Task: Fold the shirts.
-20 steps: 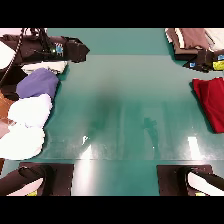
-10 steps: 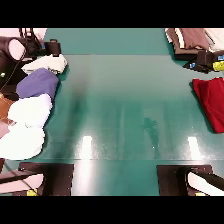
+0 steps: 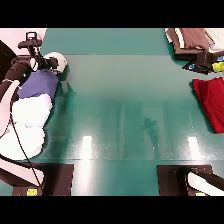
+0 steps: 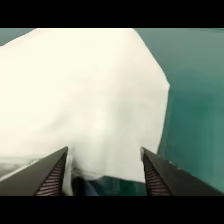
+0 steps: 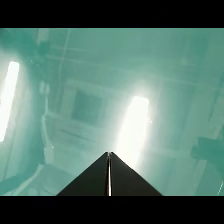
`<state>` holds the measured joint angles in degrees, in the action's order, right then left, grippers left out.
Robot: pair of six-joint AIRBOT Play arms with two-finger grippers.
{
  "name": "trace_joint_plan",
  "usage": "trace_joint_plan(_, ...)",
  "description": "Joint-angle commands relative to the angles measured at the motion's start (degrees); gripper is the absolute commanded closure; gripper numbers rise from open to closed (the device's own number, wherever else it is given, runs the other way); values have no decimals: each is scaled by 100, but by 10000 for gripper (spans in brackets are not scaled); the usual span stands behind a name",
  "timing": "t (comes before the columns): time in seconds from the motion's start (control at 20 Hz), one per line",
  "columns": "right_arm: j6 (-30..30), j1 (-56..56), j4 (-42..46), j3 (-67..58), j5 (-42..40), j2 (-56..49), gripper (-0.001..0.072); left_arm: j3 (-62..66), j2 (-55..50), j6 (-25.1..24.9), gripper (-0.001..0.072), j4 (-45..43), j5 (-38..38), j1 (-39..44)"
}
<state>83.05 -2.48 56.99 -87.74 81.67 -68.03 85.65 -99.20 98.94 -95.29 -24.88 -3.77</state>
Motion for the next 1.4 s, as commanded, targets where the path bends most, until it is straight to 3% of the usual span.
trace_joint_plan(0.0,2,-7,-4,0,46,4,689,31,-356,-44,159,-15,339,-44)
trace_joint_plan(0.2,2,-7,-4,0,42,4,690,76,-566,-37,171,-13,122,-44)
trace_joint_plan(0.25,2,-7,-4,-2,39,4,690,79,-564,-37,369,-13,131,-44)
trace_joint_plan(0.3,2,-7,-4,0,39,4,689,120,-544,-39,666,-13,122,-44)
trace_joint_plan(0.65,2,-7,-48,-4,-74,13,690,1628,81,-55,687,-4,-649,-15)
trace_joint_plan(0.85,0,-4,-42,-490,-122,15,690,2105,1491,-811,688,13,-927,352)
trace_joint_plan(1.1,0,0,9,-1681,-175,15,690,2149,3226,-1657,688,46,-2177,1705)
trace_joint_plan(1.35,0,0,9,-2636,-50,15,690,2100,3204,-1692,687,435,-3674,3620)
